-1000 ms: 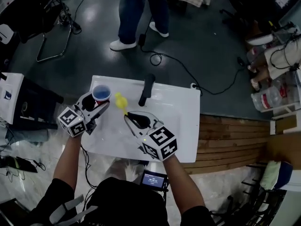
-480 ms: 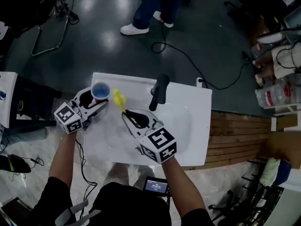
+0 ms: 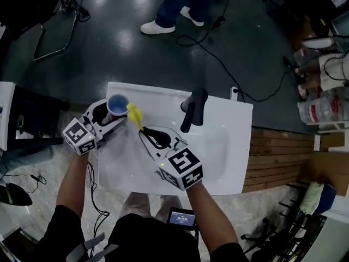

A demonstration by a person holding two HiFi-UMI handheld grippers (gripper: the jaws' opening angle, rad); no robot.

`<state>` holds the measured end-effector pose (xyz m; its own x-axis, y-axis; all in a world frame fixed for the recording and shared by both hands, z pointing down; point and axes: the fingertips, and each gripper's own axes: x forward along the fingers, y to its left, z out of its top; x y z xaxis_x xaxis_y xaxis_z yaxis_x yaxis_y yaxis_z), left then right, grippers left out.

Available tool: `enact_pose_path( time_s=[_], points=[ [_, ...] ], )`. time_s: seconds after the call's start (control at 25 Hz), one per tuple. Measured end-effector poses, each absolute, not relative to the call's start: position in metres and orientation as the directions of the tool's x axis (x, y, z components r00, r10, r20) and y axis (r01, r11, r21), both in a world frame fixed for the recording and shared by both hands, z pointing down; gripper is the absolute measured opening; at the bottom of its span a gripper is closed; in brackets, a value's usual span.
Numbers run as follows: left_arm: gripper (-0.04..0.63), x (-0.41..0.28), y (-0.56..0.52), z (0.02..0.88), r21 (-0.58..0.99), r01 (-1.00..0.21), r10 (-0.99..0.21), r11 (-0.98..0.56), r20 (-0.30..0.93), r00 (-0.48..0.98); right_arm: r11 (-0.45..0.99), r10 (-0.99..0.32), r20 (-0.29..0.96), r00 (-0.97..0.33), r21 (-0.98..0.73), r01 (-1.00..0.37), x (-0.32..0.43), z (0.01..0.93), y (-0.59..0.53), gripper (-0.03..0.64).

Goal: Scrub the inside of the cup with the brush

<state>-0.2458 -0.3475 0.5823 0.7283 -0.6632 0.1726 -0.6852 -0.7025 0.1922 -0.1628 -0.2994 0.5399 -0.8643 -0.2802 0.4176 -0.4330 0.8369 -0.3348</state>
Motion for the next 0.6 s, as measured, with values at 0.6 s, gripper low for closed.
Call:
enact_pose_path(
  time_s=[0.6],
  points=[
    [0.282, -0.254, -0.351, 0.602, 0.163, -0.617, -0.56, -0.77, 0.292, 0.776, 0.823, -0.27, 0.448, -0.852, -0.353, -0.446, -0.174, 0.558, -0.308, 0.037]
  ],
)
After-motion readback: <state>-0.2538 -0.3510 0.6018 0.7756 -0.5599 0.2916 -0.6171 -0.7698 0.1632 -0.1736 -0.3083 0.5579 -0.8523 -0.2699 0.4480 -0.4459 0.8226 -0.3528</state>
